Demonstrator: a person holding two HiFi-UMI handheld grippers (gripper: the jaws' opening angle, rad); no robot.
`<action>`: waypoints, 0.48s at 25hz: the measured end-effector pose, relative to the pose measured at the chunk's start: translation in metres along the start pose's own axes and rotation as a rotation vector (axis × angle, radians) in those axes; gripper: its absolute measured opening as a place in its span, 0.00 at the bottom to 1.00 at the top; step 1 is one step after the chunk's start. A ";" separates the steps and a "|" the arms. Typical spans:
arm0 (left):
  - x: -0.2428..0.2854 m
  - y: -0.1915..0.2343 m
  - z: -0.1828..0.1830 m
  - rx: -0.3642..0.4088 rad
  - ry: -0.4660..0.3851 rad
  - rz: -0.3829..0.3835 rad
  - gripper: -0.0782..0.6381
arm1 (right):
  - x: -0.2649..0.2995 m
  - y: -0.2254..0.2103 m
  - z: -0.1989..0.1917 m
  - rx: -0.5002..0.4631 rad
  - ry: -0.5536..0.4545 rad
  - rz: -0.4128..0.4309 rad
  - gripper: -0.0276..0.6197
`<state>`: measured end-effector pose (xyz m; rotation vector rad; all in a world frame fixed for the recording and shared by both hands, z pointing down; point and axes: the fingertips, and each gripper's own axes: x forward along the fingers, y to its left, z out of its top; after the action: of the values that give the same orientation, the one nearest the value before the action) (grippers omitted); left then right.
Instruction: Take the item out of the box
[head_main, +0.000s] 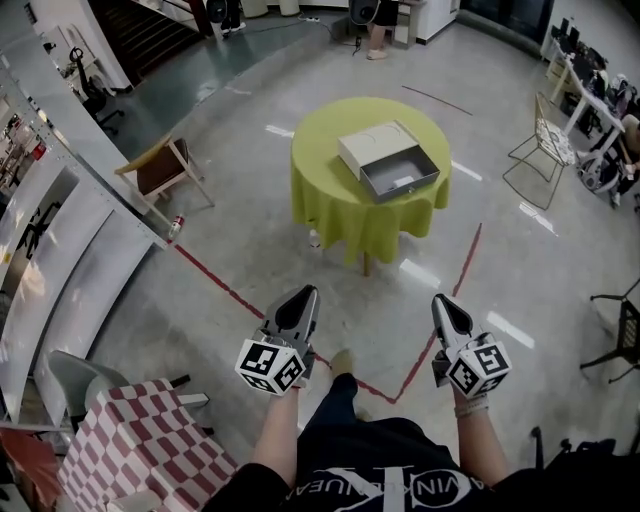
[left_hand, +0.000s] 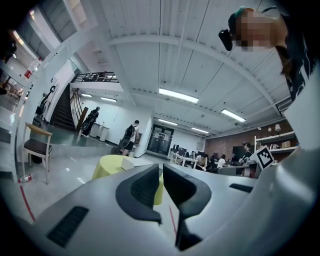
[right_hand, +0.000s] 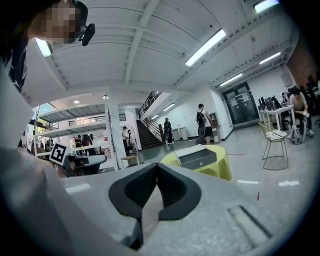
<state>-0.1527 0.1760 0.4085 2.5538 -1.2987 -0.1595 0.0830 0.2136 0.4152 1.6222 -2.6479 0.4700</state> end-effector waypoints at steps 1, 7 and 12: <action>0.008 0.003 0.001 0.001 0.004 -0.006 0.15 | 0.006 -0.003 0.001 0.005 0.001 -0.004 0.05; 0.047 0.020 0.003 0.004 0.039 -0.040 0.15 | 0.039 -0.019 0.001 0.029 0.020 -0.024 0.05; 0.077 0.038 0.006 -0.006 0.053 -0.061 0.15 | 0.066 -0.033 0.008 0.039 0.023 -0.053 0.05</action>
<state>-0.1379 0.0913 0.4153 2.5755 -1.1997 -0.1065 0.0827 0.1405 0.4265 1.6822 -2.5887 0.5387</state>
